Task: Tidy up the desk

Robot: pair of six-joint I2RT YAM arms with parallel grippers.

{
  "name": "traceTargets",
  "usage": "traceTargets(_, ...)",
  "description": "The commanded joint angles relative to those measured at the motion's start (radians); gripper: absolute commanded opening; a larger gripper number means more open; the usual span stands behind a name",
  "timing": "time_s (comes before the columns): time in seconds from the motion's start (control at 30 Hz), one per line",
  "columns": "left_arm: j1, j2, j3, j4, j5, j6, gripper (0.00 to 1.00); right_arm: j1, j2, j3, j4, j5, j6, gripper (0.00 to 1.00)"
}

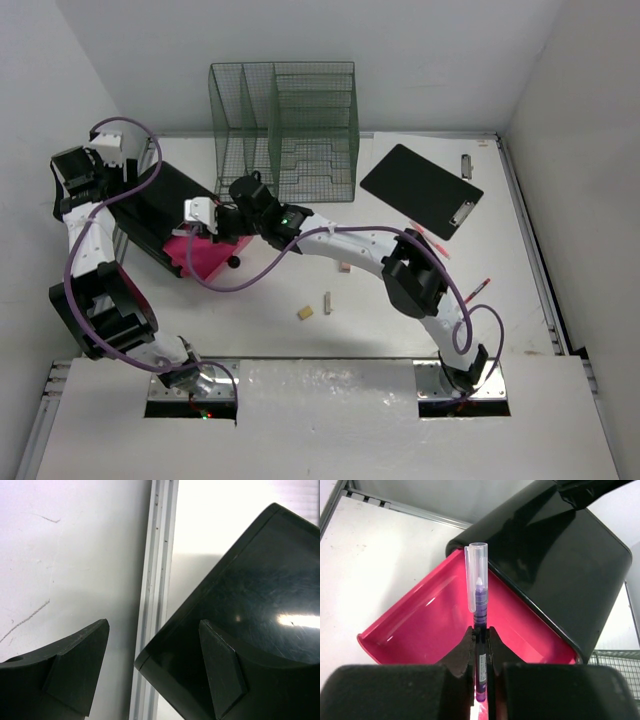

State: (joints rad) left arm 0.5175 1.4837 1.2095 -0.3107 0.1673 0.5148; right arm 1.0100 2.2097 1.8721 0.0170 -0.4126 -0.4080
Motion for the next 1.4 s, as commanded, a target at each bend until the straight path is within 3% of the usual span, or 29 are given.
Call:
traceTargets(0.0,-0.001,0.056,-0.053,-0.126,-0.048,0.011,0.72,0.015,-0.018,0.018,0.014,0.001,-0.014,0.05)
traceTargets(0.17,-0.001,0.058,-0.056,-0.123,-0.054,0.011,0.72,0.016,-0.001,0.033,-0.014,0.015,-0.009,0.30)
traceTargets(0.43,-0.001,0.055,-0.056,-0.120,-0.066,0.011,0.72,0.016,-0.044,0.032,-0.032,0.099,0.014,0.40)
traceTargets(0.6,0.001,0.058,-0.059,-0.120,-0.063,0.010,0.72,0.016,-0.131,0.030,-0.032,0.129,0.155,0.46)
traceTargets(0.7,-0.001,0.059,-0.062,-0.120,-0.063,0.010,0.72,0.015,-0.255,-0.039,-0.029,0.224,0.199,0.51)
traceTargets(0.9,0.001,0.059,-0.065,-0.116,-0.051,0.007,0.72,-0.054,-0.551,-0.348,-0.090,0.521,0.302,0.54)
traceTargets(1.03,0.001,0.055,-0.065,-0.114,-0.042,0.002,0.72,-0.295,-0.689,-0.647,-0.161,0.519,0.523,0.51)
traceTargets(1.1,0.001,0.053,-0.062,-0.114,-0.040,0.001,0.72,-0.397,-0.725,-0.776,-0.195,0.520,0.587,0.50)
traceTargets(1.23,0.001,0.044,-0.062,-0.113,-0.045,-0.004,0.72,-0.436,-0.682,-0.832,-0.377,0.638,0.528,0.52)
traceTargets(1.37,-0.001,0.038,-0.057,-0.116,-0.037,-0.007,0.72,-0.482,-0.627,-0.880,-0.420,0.600,0.547,0.48)
